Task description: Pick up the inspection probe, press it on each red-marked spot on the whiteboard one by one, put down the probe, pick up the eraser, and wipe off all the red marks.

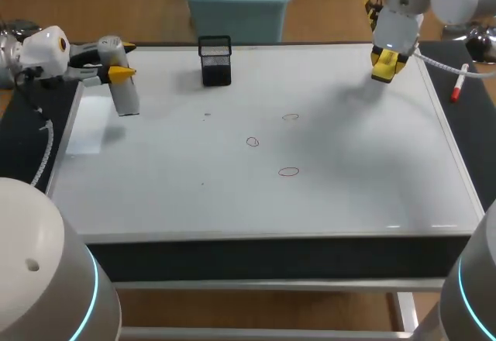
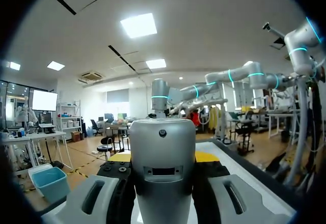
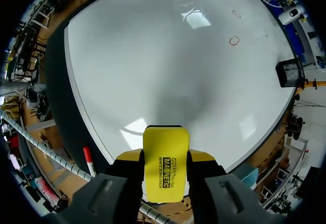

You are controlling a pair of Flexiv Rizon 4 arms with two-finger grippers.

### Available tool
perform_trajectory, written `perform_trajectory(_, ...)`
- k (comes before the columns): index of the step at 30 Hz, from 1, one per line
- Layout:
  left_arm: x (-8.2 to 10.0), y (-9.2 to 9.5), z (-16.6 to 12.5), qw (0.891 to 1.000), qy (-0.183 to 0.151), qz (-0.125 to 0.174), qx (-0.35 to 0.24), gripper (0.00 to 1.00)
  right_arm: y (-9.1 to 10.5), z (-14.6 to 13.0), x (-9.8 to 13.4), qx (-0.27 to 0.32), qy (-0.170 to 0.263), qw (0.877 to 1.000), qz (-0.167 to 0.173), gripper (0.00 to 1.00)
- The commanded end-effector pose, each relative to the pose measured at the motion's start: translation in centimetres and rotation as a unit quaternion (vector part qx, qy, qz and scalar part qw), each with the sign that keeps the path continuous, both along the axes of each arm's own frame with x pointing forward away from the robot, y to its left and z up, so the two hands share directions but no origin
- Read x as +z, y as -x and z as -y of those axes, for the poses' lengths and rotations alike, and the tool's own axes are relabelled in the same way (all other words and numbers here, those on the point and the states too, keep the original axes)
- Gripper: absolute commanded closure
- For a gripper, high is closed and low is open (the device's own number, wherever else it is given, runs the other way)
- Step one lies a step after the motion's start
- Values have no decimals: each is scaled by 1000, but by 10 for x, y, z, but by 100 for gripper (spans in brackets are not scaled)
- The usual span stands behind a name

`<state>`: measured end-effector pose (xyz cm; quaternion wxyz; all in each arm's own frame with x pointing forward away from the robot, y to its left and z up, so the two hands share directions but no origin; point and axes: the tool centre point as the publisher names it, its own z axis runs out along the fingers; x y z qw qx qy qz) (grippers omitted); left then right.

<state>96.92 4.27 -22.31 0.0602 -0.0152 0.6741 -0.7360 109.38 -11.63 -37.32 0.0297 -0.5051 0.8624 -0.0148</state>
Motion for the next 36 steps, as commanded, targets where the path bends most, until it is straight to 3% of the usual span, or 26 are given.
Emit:
perform_trajectory(1, 0, -3, -7, 1000, 2, -3, 4, 100, 0, 1, 1, 1, 2, 1000, 0, 100)
perform_trajectory(17, 0, -3, -7, 1000, 2, -3, 4, 100, 0, 1, 1, 1, 2, 1000, 0, 100)
perform_trajectory(20, 0, -3, -7, 1000, 2, -3, 4, 100, 6, -29, 2, 47, 27, 999, 6, 100)
perform_trajectory(26, 0, -3, -7, 1000, 2, -3, 4, 100, 36, -89, 7, 94, 17, 995, 26, 100)
perform_trajectory(31, 0, -3, -7, 1000, 2, -3, 4, 100, 68, -139, 15, 150, 35, 988, 10, 100)
perform_trajectory(36, 0, -3, -7, 1000, 2, -3, 4, 100, 88, -178, 18, 188, 41, 981, 7, 100)
